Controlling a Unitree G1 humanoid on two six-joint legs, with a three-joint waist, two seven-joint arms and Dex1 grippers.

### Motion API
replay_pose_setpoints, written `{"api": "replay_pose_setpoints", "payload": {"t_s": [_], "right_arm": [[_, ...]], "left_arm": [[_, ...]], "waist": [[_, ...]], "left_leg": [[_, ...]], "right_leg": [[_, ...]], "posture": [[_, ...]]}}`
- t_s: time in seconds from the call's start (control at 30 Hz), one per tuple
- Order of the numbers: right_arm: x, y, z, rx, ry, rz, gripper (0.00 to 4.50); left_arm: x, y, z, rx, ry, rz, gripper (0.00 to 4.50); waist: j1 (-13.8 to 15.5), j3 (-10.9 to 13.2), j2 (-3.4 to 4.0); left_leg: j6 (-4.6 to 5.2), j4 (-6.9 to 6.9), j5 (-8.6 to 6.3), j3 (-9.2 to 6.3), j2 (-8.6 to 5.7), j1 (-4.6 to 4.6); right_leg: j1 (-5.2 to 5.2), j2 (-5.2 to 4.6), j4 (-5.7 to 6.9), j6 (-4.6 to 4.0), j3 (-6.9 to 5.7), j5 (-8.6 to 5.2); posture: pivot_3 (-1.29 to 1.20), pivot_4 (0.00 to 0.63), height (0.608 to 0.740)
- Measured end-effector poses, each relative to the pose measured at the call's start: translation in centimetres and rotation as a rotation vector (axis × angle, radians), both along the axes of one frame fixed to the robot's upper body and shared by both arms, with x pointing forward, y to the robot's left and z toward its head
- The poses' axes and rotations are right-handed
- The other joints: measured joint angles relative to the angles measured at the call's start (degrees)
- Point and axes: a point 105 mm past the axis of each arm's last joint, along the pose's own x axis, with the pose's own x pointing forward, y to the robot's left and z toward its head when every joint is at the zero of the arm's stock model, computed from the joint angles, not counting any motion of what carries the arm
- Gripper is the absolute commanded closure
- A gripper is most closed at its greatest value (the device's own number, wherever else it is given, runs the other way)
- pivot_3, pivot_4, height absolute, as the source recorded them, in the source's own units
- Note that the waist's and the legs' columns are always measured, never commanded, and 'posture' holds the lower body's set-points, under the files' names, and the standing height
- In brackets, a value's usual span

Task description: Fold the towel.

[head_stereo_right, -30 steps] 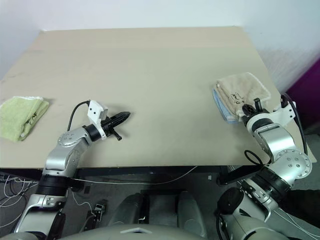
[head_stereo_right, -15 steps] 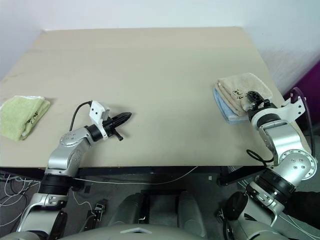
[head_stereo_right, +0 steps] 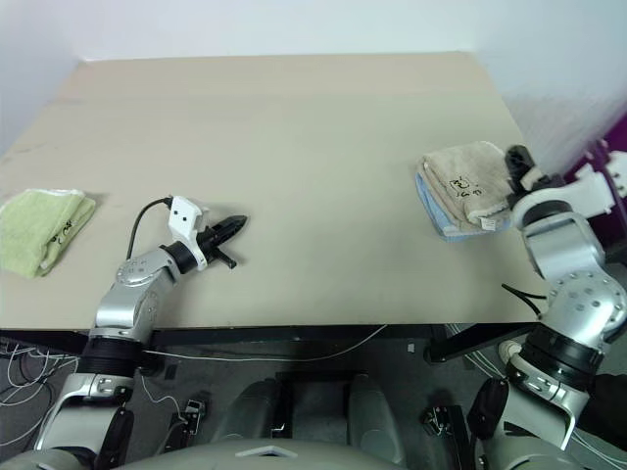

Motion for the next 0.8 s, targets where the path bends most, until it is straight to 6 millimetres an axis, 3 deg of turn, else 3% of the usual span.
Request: {"api": "replay_pose_setpoints", "payload": {"t_s": [0.1,0.23,0.43,0.63,0.8], "right_arm": [[0.8,5.0,0.1,-0.253,-0.021,0.205,0.01],[1.0,10.5,-2.0,-0.442,-0.04,0.442,0.01],[1.0,15.9,-5.3,-0.64,-0.069,0.675,0.01],[1.5,18.4,-9.7,-0.667,-0.023,0.783,0.01],[1.8,19.2,-11.2,-0.667,-0.022,0.792,0.01]], "left_arm": [[0.3,0.9,0.0,0.013,-0.016,0.054,4.5],[-0.3,1.9,-0.8,0.012,-0.008,0.125,4.5],[-1.5,2.5,-1.0,0.006,-0.009,0.184,4.5],[-2.6,2.5,-1.1,0.013,-0.012,0.238,4.5],[-2.8,2.9,-1.2,0.018,0.001,0.262,4.5]], "waist": [[0.1,0.0,-0.01],[0.3,0.0,-0.03],[0.4,0.0,-0.1],[0.4,0.0,-0.1],[0.4,0.0,-0.11]], "left_leg": [[0.0,0.01,0.0,-0.01,0.0,0.0],[0.01,0.06,-0.01,-0.01,-0.04,-0.01],[0.0,0.08,-0.01,-0.09,-0.04,-0.02],[-0.01,0.08,0.0,-0.09,-0.05,0.0],[-0.02,0.07,0.0,-0.1,-0.06,0.01]], "right_leg": [[0.0,0.0,0.0,0.0,-0.01,0.0],[0.02,-0.07,-0.02,0.01,-0.01,0.0],[0.02,-0.07,-0.02,0.01,-0.04,0.0],[0.02,-0.09,-0.01,0.01,-0.04,0.0],[0.02,-0.08,-0.01,0.01,-0.05,0.0]], "posture": [[0.0,0.15,0.74],[0.0,0.15,0.74],[0.0,0.15,0.74],[0.0,0.15,0.74],[0.0,0.15,0.74]]}}
